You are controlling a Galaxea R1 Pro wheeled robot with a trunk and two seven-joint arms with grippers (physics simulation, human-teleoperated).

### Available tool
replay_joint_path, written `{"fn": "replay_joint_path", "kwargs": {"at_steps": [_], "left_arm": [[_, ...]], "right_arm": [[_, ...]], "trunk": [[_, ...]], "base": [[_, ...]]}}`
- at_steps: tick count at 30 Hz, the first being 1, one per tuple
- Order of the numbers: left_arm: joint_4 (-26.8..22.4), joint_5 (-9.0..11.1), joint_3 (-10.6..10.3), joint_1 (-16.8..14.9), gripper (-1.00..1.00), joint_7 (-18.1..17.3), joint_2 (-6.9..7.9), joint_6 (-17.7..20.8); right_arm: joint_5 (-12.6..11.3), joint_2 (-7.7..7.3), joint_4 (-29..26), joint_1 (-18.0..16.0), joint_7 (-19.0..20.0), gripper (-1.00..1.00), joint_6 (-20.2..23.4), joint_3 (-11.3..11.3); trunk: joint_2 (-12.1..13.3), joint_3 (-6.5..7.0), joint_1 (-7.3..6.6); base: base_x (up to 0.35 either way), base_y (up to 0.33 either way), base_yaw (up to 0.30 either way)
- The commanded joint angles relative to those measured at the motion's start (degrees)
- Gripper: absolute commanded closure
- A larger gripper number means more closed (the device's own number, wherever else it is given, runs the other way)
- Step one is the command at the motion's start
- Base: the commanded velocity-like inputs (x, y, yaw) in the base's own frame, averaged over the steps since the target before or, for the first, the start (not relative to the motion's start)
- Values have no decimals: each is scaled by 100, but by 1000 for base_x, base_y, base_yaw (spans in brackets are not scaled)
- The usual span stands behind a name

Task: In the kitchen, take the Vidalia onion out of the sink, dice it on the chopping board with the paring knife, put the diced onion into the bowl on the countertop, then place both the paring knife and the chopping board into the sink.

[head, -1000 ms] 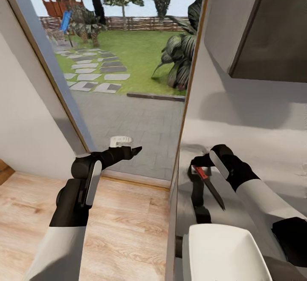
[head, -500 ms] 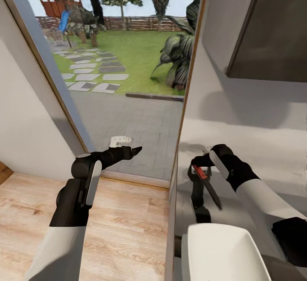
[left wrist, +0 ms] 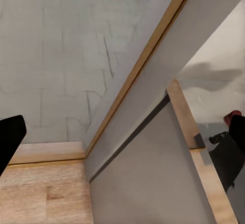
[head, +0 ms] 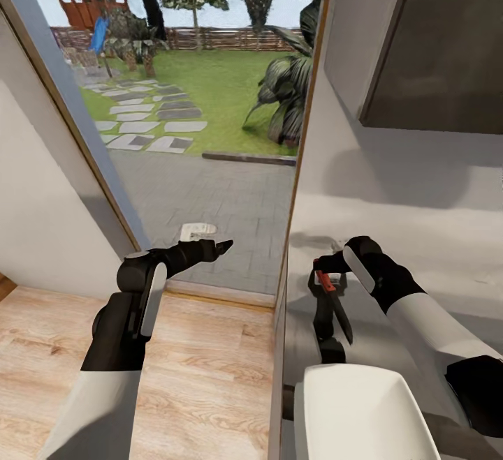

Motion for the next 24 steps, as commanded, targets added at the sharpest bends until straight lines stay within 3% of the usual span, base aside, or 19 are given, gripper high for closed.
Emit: {"fn": "replay_joint_path", "kwargs": {"at_steps": [1, 17, 24], "left_arm": [[-9, 12, 7, -5, -100, -8, -3, 38], [-5, 12, 1, -7, -100, -8, -3, 38], [-5, 12, 5, -8, -100, -8, -3, 38]], "right_arm": [[43, -9, 100, -4, -51, -100, 44, 39], [43, -9, 100, -4, -52, -100, 44, 31], [43, -9, 100, -4, -52, -100, 44, 26]], "trunk": [[-8, -12, 5], [-8, -12, 5], [-8, 3, 5]], "base": [[0, 0, 0], [0, 0, -3], [0, 0, -121]]}}
